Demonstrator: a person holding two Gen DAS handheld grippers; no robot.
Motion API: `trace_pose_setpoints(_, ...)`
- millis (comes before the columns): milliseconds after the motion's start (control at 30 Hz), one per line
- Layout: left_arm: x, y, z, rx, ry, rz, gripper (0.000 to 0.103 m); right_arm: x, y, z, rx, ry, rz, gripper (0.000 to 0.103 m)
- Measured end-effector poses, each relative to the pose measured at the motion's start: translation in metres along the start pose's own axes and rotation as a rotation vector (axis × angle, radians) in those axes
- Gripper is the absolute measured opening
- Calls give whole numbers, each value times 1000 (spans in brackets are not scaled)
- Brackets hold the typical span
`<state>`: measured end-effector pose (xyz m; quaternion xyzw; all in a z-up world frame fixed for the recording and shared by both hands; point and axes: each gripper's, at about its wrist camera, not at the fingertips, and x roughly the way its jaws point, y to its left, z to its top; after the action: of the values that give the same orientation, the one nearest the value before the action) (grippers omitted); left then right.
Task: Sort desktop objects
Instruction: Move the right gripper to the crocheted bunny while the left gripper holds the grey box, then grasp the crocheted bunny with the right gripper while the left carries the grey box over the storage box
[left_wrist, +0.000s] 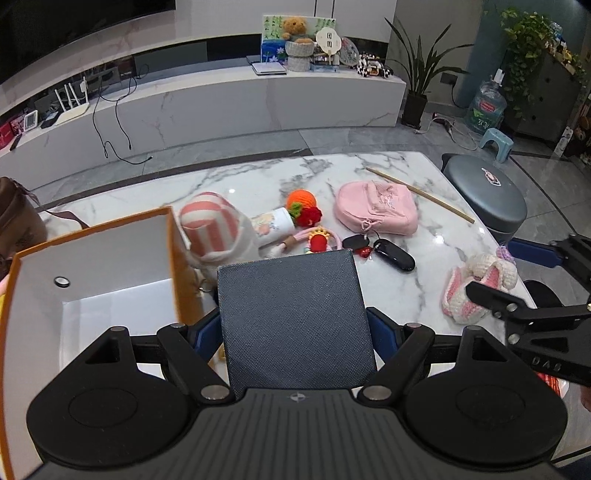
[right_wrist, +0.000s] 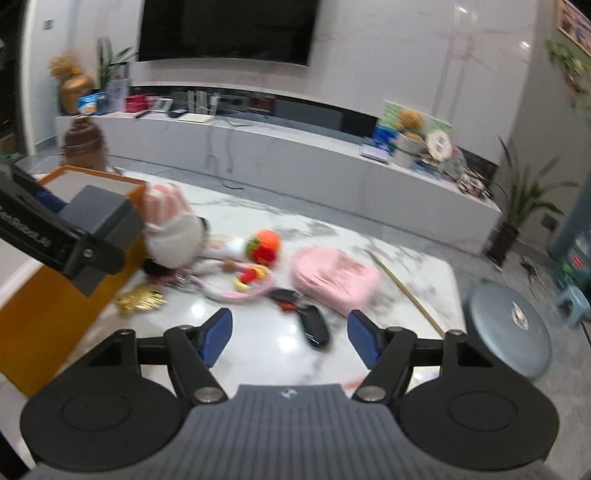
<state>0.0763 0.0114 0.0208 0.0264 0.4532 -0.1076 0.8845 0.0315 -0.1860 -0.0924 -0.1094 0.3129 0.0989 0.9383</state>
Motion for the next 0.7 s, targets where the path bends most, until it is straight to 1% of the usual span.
trace_pose_setpoints(133,13,-12,2,9,19,-4,94,7,-18,-8,35,26,-31,72)
trace_pose_setpoints(400,39,-25,6,-6,65,-13,94,28,-46,-20,89,92,-58,72)
trace_pose_setpoints(600,53,-43,7,37,82,-14,94,44,-57,-34,149,148,-70,73)
trace_pose_setpoints(667,59,-46,7,40,97,-27,94,50,-56,-37,147,143,-94,77)
trace_pose_setpoints(700,61,-48,7,45,103,-30,94,53,-56,-38,143,145,-107,82)
